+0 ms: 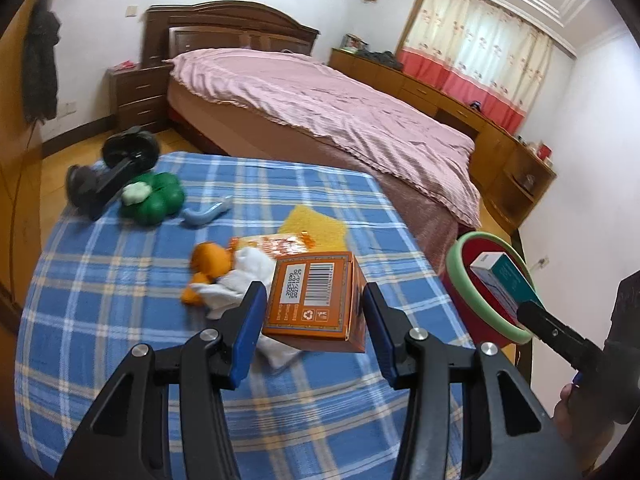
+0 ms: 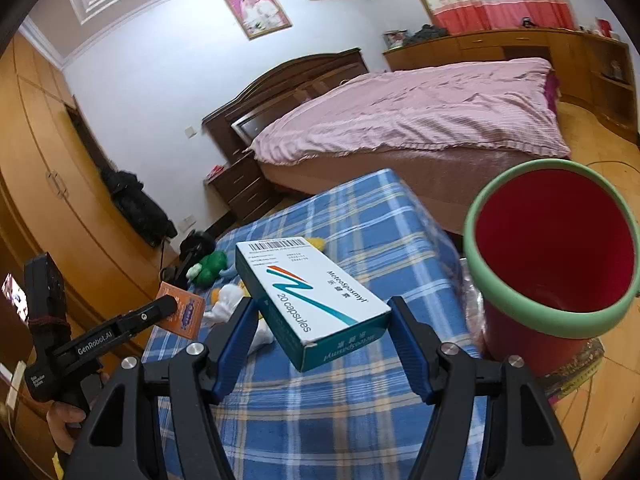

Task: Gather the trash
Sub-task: 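Carry the orange box and medicine box over the red bucket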

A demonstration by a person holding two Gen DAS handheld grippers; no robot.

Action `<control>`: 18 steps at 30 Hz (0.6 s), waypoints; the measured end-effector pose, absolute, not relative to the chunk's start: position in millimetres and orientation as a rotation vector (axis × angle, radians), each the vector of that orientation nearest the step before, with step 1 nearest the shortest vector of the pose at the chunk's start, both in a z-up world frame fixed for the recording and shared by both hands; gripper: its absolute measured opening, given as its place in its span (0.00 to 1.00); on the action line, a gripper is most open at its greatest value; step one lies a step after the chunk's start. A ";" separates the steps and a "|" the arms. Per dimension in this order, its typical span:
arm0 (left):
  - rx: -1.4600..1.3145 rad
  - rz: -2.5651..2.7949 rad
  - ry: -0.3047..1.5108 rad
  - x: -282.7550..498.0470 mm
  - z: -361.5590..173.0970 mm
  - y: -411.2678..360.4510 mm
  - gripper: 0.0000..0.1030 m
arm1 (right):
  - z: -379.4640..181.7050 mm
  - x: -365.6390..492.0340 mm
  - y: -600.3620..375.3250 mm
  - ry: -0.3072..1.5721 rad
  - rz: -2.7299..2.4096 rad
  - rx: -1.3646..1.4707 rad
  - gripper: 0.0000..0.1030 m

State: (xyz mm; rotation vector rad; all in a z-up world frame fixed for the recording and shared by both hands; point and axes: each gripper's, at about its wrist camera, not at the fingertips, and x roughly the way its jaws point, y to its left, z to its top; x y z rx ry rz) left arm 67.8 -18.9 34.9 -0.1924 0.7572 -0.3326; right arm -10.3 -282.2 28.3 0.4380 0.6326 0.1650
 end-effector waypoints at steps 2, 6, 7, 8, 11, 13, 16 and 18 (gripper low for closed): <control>-0.181 -0.352 0.758 69.4 36.5 -28.9 0.49 | 29.4 -13.8 -291.6 0.621 0.144 0.452 0.67; -0.142 -0.401 0.755 72.3 41.4 -54.3 0.49 | 30.7 -20.8 -309.9 0.600 0.099 0.476 0.67; -0.133 -0.411 0.753 73.0 42.1 -60.1 0.49 | 31.5 -22.9 -315.3 0.595 0.086 0.482 0.67; -0.123 -0.422 0.752 74.1 43.2 -66.1 0.49 | 31.7 -24.5 -320.3 0.590 0.073 0.488 0.67; -0.093 -0.456 0.749 77.4 45.8 -86.6 0.49 | 32.6 -29.7 -336.3 0.571 0.023 0.498 0.67; -0.076 -0.478 0.749 80.7 47.4 -100.8 0.49 | 32.4 -33.6 -348.6 0.560 -0.015 0.508 0.67; -0.053 -0.512 0.748 84.5 48.4 -122.2 0.49 | 30.7 -39.0 -367.1 0.549 -0.070 0.514 0.67; -0.038 -0.535 0.750 87.6 48.5 -137.7 0.49 | 28.1 -42.5 -379.7 0.543 -0.105 0.522 0.67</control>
